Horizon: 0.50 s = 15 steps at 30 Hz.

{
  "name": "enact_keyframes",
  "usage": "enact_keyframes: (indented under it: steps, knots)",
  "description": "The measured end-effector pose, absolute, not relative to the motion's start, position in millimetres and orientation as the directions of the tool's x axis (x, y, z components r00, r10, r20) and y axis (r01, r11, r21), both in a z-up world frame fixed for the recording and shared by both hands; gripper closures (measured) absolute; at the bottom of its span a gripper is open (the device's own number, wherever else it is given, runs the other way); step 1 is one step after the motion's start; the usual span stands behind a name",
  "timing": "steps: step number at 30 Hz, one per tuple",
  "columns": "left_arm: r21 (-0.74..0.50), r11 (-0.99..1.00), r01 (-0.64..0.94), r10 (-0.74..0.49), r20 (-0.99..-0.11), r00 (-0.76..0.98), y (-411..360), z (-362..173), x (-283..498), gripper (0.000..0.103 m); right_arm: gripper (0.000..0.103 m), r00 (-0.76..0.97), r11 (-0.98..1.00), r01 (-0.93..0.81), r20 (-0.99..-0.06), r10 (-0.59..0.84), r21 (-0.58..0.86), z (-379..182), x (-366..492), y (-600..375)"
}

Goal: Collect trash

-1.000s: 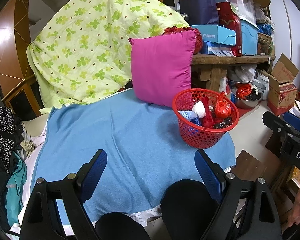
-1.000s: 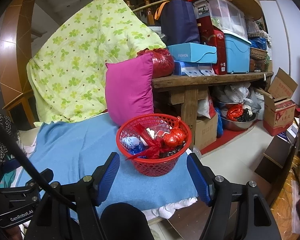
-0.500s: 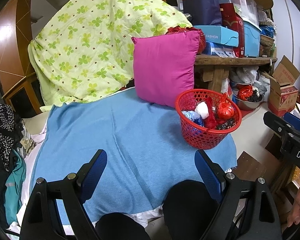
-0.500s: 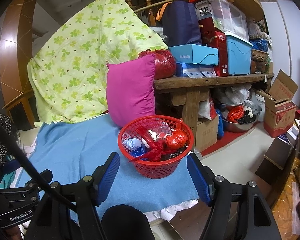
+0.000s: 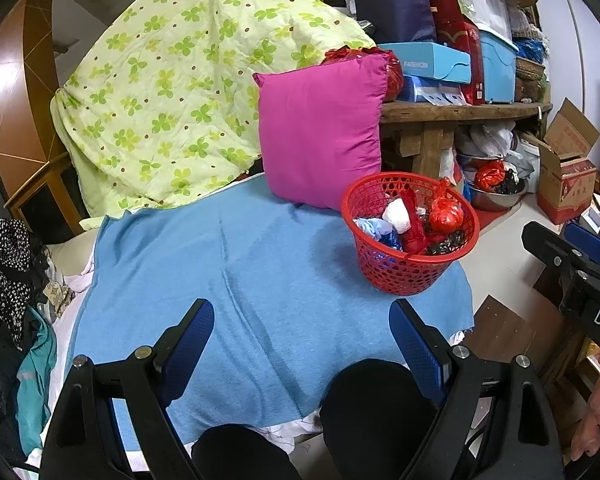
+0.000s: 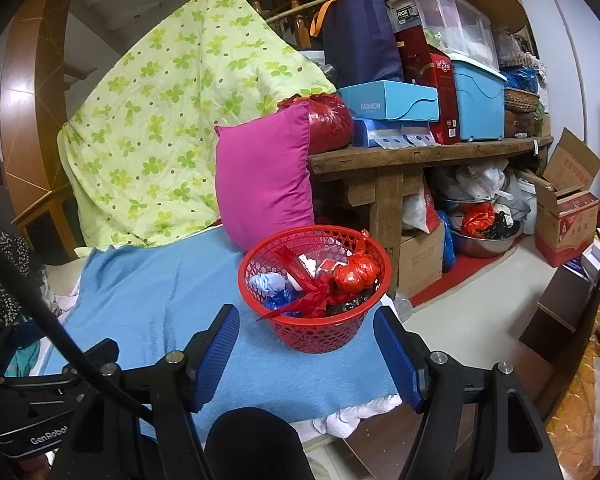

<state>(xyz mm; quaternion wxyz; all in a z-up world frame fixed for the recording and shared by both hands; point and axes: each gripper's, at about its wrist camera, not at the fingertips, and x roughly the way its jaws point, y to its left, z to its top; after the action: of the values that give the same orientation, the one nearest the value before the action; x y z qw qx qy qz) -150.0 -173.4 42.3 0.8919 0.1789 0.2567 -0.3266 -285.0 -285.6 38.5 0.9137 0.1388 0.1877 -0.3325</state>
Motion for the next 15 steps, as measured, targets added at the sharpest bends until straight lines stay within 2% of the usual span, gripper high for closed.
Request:
enact_keyframes:
  steps: [15]
  knots:
    - [0.155, 0.717, 0.68, -0.5, -0.565, 0.656, -174.9, 47.8, -155.0, 0.013, 0.03, 0.712, 0.736, 0.664, -0.417, -0.565, 0.134, 44.5, -291.0, -288.7]
